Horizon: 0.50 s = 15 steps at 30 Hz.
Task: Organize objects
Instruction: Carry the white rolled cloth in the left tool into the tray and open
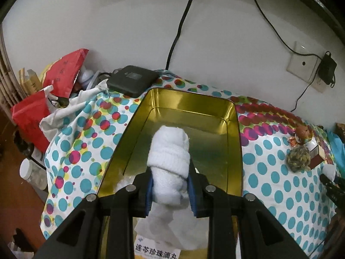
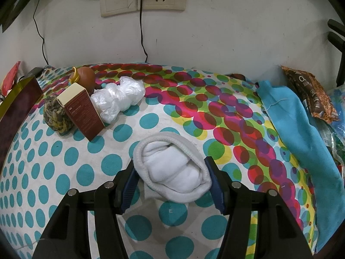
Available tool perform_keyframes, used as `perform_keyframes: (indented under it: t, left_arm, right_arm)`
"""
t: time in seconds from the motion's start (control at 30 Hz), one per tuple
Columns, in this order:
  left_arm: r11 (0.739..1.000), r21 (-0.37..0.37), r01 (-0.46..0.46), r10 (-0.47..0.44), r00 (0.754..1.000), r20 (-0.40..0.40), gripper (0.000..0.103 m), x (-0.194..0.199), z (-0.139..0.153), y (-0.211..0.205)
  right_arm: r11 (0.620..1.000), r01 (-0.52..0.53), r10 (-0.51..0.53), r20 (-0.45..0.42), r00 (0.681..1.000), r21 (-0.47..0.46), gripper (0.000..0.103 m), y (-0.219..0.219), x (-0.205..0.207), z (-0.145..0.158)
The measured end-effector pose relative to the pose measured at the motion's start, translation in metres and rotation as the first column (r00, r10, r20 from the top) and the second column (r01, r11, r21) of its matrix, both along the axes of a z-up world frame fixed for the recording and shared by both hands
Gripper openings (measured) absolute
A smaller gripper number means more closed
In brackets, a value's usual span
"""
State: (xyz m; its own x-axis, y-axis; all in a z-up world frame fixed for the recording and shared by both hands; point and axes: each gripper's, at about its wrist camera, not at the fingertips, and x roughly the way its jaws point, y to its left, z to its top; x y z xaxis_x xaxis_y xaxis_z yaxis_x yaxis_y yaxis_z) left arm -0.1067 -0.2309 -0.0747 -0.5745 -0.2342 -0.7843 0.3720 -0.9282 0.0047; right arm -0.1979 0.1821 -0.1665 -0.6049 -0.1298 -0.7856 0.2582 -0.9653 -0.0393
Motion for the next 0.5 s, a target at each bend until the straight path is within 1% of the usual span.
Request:
perform_keyframes:
  t: [0.03,0.1,0.17,0.3,0.4,0.5]
  left_arm:
    - [1.000,-0.015,0.002,-0.002,1.000,0.006,0.028,-0.003,-0.001,0.000]
    - [1.000,-0.018,0.002,-0.002,1.000,0.019,0.028,-0.008,-0.005,0.000]
    - [1.000,-0.013,0.001,-0.001,0.999,0.035,0.029,-0.013,-0.011,-0.001]
    - [1.000,-0.013,0.008,-0.007,0.999,0.045,0.029,-0.020,-0.014,-0.001]
    - [1.000,-0.014,0.009,-0.008,0.997,0.077,0.029,-0.027,-0.018,-0.002]
    - [1.000,-0.012,0.000,0.001,0.996,0.090,0.030,-0.029,-0.022,-0.005]
  right_arm:
    - [1.000,0.001,-0.001,0.000,1.000,0.001,0.057,0.000,0.000,0.000]
    - [1.000,0.001,-0.001,-0.001,1.000,0.002,0.057,0.000,0.000,0.000]
    - [1.000,0.001,-0.001,-0.001,1.000,0.003,0.057,-0.001,0.000,0.000]
    - [1.000,0.002,-0.002,-0.001,1.000,0.004,0.057,-0.001,0.000,0.000]
    - [1.000,0.002,-0.002,-0.002,1.000,0.005,0.057,-0.001,0.000,0.000]
    - [1.000,0.002,-0.002,-0.002,1.000,0.005,0.057,-0.001,0.000,0.000]
